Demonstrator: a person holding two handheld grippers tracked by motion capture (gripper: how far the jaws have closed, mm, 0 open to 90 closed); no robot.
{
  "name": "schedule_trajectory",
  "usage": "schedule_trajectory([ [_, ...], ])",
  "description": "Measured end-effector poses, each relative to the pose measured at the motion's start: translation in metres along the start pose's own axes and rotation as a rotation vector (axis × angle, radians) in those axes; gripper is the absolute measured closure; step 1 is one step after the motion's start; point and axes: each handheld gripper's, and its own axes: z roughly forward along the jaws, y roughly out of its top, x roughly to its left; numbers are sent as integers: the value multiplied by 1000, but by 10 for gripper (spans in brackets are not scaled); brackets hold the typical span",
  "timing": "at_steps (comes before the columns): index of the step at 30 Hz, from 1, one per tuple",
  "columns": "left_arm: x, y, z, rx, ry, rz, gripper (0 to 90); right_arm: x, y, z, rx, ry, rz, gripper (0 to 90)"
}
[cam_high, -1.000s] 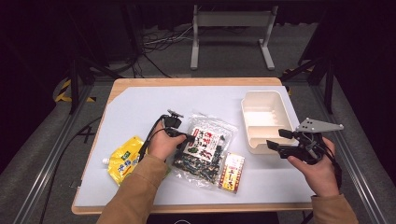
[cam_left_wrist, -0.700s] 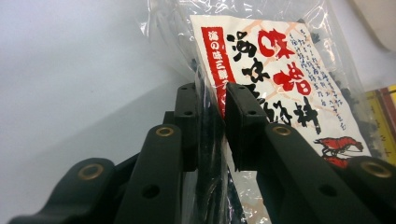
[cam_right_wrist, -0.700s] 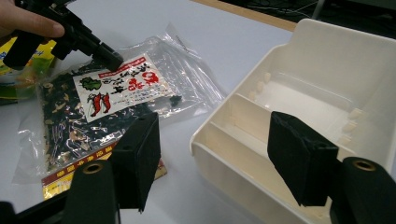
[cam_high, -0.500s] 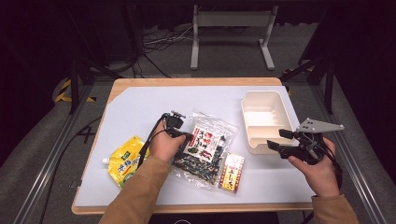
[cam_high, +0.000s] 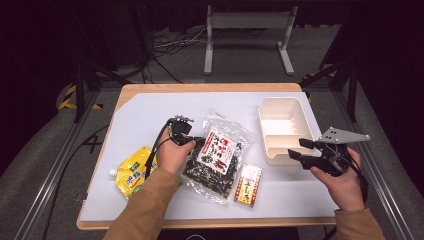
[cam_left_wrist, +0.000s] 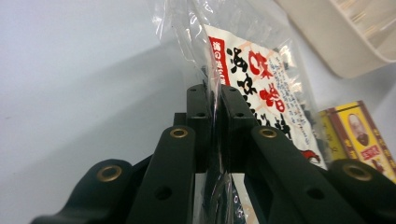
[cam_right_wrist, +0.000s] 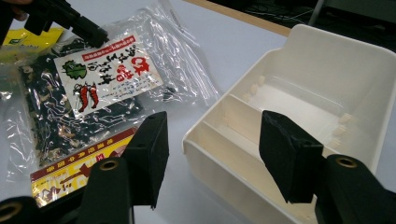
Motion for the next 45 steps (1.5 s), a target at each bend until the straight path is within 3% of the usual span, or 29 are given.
schedule_trajectory([
  [8,-11,-1,-30,-121,-18,38,846,1,1,0,7,6,-1,452],
  [18,-29,-6,-64,-304,-50,144,859,5,3,0,7,8,-10,459],
  [23,-38,-10,-75,-366,-54,177,861,7,4,0,7,13,-17,459],
  [29,-43,-18,-84,-410,-63,191,863,11,5,0,10,22,-20,472],
  [35,-45,-33,-95,-497,-82,209,868,16,7,2,17,41,-20,478],
  [45,-43,-40,-102,-528,-84,234,870,28,11,7,-2,80,-24,448],
])
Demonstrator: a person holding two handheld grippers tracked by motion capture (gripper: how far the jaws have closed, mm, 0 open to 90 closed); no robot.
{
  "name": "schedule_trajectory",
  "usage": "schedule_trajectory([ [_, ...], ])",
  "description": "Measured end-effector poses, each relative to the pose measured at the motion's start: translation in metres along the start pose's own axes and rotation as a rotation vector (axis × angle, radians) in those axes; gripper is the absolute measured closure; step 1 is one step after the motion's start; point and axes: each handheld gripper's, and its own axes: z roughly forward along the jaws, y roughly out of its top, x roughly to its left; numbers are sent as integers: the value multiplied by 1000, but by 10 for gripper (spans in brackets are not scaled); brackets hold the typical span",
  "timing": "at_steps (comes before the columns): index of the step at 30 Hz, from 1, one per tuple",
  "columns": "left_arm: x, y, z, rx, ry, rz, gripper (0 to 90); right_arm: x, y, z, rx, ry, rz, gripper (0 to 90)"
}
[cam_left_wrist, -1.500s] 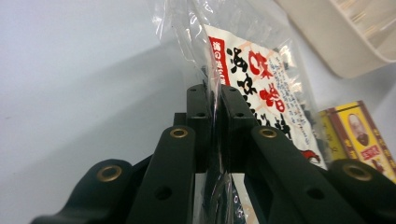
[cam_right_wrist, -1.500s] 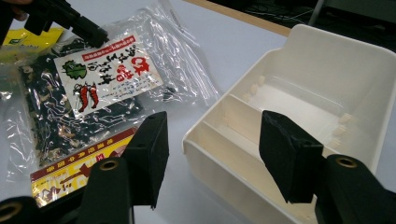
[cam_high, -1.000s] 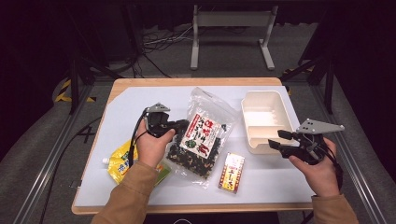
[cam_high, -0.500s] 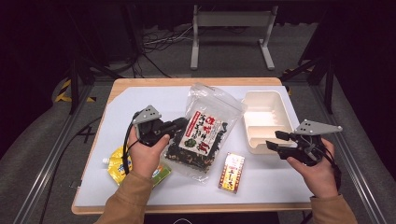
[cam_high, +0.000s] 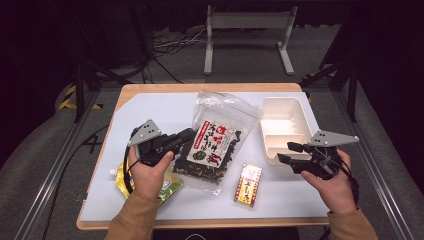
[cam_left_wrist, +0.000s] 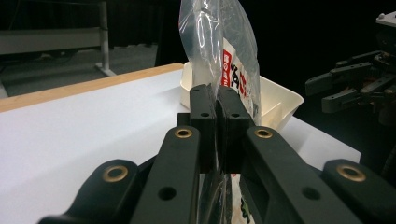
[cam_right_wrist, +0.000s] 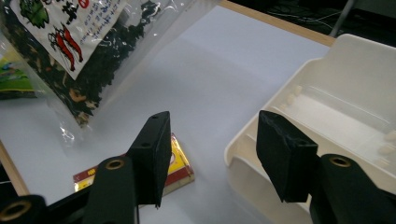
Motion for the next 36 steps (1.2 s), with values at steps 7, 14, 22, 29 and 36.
schedule_trajectory([
  [7,-3,0,-3,-19,-13,4,873,6,5,14,-93,80,-1,474],
  [14,-6,-1,-4,-27,-18,5,875,7,10,28,-179,119,52,449],
  [22,-6,1,-8,-39,-31,-1,875,7,18,51,-200,148,104,351],
  [29,-8,2,-9,-49,-41,3,876,7,22,61,-167,167,120,314],
  [36,-9,2,-9,-63,-57,3,877,9,23,71,-175,209,138,296],
])
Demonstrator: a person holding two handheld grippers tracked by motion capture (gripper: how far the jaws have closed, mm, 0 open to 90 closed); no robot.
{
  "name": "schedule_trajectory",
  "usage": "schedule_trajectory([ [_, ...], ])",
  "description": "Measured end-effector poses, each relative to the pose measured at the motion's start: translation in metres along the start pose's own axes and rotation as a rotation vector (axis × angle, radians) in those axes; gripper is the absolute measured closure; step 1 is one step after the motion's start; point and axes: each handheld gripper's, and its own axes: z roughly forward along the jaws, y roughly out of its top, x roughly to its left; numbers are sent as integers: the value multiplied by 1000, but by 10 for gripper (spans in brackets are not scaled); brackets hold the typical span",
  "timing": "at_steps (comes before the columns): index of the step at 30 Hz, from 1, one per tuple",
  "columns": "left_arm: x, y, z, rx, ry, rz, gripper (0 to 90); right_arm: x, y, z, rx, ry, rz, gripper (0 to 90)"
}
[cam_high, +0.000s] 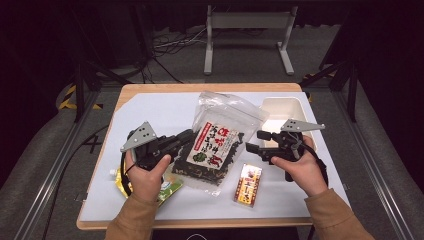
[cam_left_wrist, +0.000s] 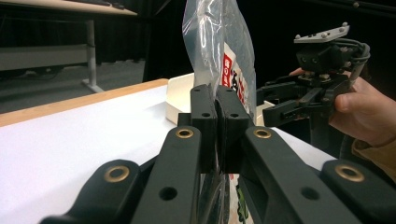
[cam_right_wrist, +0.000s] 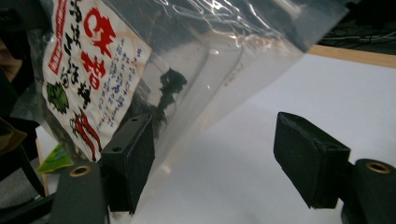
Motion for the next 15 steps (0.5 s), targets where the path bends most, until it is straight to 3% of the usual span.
schedule_trajectory([
  [1,0,0,1,-3,-5,2,877,0,0,0,0,0,0,296],
  [2,0,0,1,-4,-6,6,876,1,-1,3,-35,18,14,304],
  [9,0,0,1,3,-19,-8,876,2,2,10,-42,54,39,379],
  [12,-1,-1,1,-1,-28,-17,876,5,3,12,-110,74,36,404],
  [15,0,-1,1,-1,-33,-23,874,6,6,10,-83,86,60,440],
])
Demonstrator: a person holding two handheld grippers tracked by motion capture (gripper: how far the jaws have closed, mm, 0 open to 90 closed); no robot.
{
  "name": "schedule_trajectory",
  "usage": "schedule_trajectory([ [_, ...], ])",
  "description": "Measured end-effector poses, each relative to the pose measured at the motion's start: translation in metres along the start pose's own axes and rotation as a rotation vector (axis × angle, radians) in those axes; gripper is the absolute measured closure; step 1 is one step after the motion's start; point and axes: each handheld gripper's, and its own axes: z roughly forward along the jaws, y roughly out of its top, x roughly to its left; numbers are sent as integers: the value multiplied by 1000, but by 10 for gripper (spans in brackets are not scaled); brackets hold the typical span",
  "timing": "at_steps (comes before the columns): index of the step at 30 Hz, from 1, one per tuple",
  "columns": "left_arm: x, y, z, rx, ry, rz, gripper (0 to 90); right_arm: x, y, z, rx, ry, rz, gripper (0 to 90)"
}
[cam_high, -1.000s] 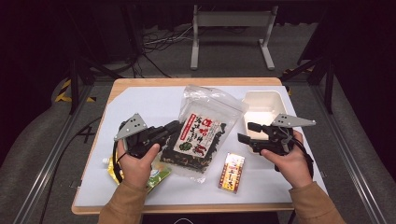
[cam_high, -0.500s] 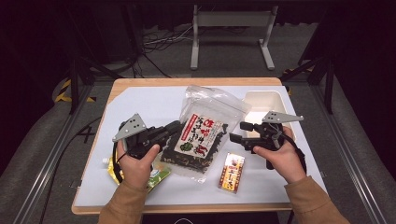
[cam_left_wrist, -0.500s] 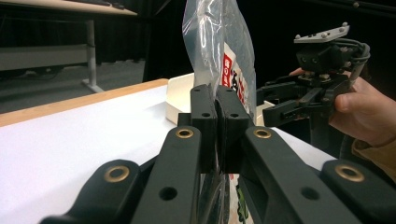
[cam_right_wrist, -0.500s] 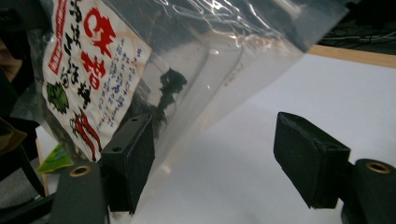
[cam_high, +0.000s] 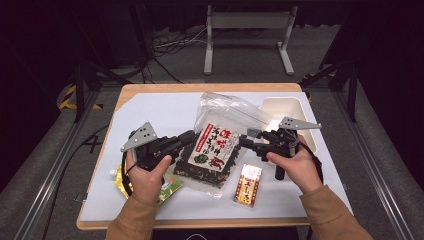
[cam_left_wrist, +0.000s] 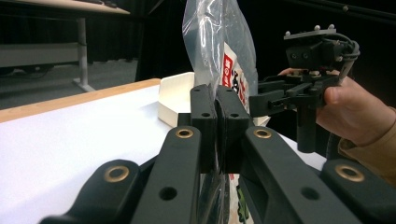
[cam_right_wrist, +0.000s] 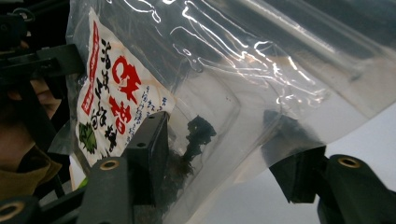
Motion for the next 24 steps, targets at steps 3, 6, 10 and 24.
schedule_trajectory([
  [3,-2,1,0,-3,3,3,874,1,2,-2,23,1,14,474],
  [6,-1,1,-1,-10,11,7,873,2,4,-5,15,-6,-6,579],
  [10,0,0,-2,-10,16,-4,871,4,7,-10,17,15,-11,709],
  [24,4,-4,0,0,28,-13,861,11,15,-21,-5,48,-49,846],
])
